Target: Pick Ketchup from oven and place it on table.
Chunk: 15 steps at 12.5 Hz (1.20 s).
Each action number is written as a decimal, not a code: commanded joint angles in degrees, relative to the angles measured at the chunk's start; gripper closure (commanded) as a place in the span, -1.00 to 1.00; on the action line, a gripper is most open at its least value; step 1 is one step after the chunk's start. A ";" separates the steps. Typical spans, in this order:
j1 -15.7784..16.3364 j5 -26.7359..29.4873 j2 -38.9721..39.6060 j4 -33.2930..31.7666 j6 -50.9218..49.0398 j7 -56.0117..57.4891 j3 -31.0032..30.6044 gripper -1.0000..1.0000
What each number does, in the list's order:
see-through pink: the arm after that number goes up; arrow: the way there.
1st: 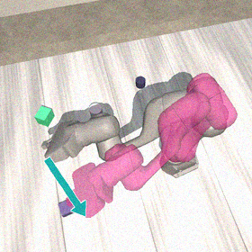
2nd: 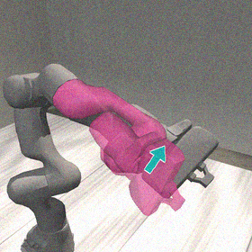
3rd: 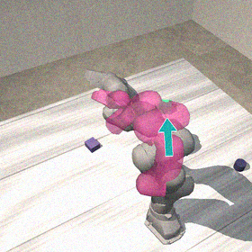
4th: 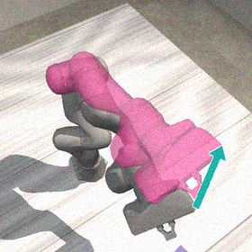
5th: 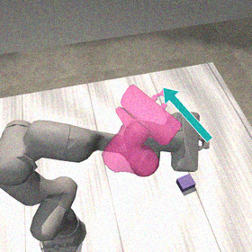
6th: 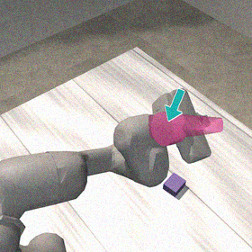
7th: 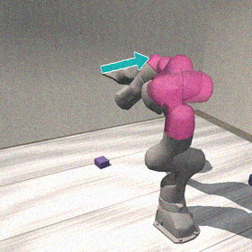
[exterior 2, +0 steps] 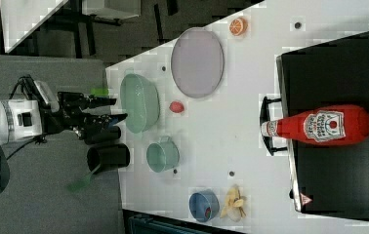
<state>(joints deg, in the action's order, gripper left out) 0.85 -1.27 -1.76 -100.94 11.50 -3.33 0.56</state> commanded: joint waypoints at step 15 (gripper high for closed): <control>-5.28 -0.44 -9.51 -10.44 6.50 -2.98 21.11 -1.00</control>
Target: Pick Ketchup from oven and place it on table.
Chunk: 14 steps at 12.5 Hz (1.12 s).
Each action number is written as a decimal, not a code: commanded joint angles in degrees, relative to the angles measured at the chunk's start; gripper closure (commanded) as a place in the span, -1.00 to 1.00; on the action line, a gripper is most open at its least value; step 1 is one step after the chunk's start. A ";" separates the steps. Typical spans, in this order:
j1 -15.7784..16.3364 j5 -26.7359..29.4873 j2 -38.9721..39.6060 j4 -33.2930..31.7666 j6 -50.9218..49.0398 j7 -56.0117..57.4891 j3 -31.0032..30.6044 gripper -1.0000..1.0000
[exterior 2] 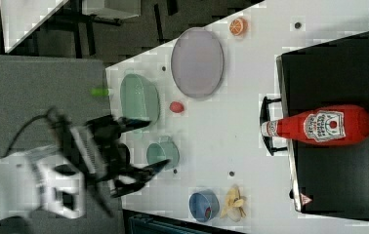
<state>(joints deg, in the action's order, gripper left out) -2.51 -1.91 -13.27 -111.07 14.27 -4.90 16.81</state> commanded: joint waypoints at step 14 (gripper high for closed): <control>-4.51 9.22 29.23 5.58 18.63 -1.40 18.89 -1.00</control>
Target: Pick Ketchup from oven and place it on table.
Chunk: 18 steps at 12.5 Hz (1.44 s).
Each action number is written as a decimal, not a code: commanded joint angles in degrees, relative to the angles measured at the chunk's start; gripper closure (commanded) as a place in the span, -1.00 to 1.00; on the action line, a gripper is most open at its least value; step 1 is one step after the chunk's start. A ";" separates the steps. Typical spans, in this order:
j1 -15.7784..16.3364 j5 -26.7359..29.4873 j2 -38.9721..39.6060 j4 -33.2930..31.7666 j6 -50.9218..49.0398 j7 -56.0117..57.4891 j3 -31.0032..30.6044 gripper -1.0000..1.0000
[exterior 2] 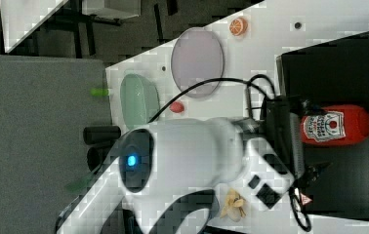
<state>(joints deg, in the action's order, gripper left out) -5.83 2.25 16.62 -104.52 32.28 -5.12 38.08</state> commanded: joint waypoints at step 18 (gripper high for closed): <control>-0.21 7.20 1.03 2.39 6.11 0.20 -2.63 -0.27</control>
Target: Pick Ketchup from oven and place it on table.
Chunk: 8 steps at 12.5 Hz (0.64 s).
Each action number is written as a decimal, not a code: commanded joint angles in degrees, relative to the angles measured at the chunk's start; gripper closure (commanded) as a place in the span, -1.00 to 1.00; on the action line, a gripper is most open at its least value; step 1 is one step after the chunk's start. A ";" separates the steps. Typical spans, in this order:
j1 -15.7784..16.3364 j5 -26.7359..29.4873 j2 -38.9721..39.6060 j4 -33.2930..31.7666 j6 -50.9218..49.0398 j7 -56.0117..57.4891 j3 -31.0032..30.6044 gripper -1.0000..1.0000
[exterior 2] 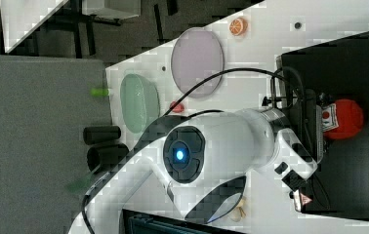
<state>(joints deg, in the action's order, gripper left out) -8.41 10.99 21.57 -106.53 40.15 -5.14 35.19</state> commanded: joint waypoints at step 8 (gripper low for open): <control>10.23 -8.21 -11.81 20.26 -29.95 1.54 -2.42 -0.27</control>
<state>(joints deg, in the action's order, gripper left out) -0.68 1.49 10.30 -87.68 10.84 -4.15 33.68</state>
